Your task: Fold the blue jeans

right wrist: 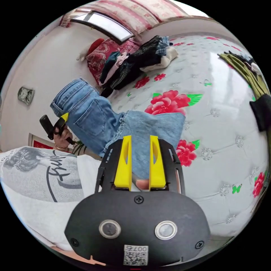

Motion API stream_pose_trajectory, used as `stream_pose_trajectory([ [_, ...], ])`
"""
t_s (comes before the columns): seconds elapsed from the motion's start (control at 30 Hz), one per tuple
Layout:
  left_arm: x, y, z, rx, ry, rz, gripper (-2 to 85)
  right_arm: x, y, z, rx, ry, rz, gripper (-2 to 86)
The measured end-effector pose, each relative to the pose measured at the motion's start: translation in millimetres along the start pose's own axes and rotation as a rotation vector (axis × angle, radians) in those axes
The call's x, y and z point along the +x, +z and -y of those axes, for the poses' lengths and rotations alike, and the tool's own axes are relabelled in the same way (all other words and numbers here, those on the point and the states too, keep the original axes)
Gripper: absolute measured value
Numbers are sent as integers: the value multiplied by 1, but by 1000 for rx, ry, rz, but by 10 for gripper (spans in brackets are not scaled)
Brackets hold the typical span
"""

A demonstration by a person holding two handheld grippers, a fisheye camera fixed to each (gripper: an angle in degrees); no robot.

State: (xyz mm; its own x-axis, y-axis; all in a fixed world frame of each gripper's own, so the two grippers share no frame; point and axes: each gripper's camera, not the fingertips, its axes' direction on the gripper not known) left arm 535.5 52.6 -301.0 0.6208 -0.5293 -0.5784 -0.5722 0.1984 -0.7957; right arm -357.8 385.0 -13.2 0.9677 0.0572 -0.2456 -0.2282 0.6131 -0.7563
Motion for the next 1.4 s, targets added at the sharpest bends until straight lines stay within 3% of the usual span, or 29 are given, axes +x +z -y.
stream_pose_trajectory([
  [0.07, 9, 62, 4, -110, 20, -185, 83, 29, -25, -16, 78, 114, 29, 87],
  [0.13, 8, 115, -3, -256, -34, -245, 86, 63, -49, -39, 164, 256, 85, 95],
  [0.27, -18, 136, -35, -348, -185, -154, 84, 90, -64, -68, 214, 380, 149, 107],
  [0.4, -77, 108, -86, -288, -506, -2, 103, 109, -56, -81, 157, 460, 205, 118],
  [0.5, -104, 105, -117, -262, -657, 11, 116, 121, -45, -79, 120, 506, 255, 117],
  [0.63, -137, 153, -157, -360, -819, -108, 138, 127, -32, -59, 55, 499, 335, 104],
  [0.77, -152, 196, -153, -401, -829, -190, 68, 123, -9, -31, -103, 501, 334, 82],
  [0.87, -157, 199, -124, -381, -731, -173, 38, 108, -14, -4, -149, 425, 283, 66],
  [1.0, -182, 184, -54, -200, -613, -236, 32, 75, -55, 58, -1, 298, 376, 63],
  [1.2, -249, 144, 97, -30, -350, -139, 38, 5, -123, 220, 226, 15, 409, 72],
  [1.3, -298, 126, 187, 27, -271, 28, 60, -33, -133, 324, 324, -83, 395, 75],
  [1.4, -358, 142, 246, -63, -356, 346, 122, -43, -108, 419, 390, -21, 348, 76],
])
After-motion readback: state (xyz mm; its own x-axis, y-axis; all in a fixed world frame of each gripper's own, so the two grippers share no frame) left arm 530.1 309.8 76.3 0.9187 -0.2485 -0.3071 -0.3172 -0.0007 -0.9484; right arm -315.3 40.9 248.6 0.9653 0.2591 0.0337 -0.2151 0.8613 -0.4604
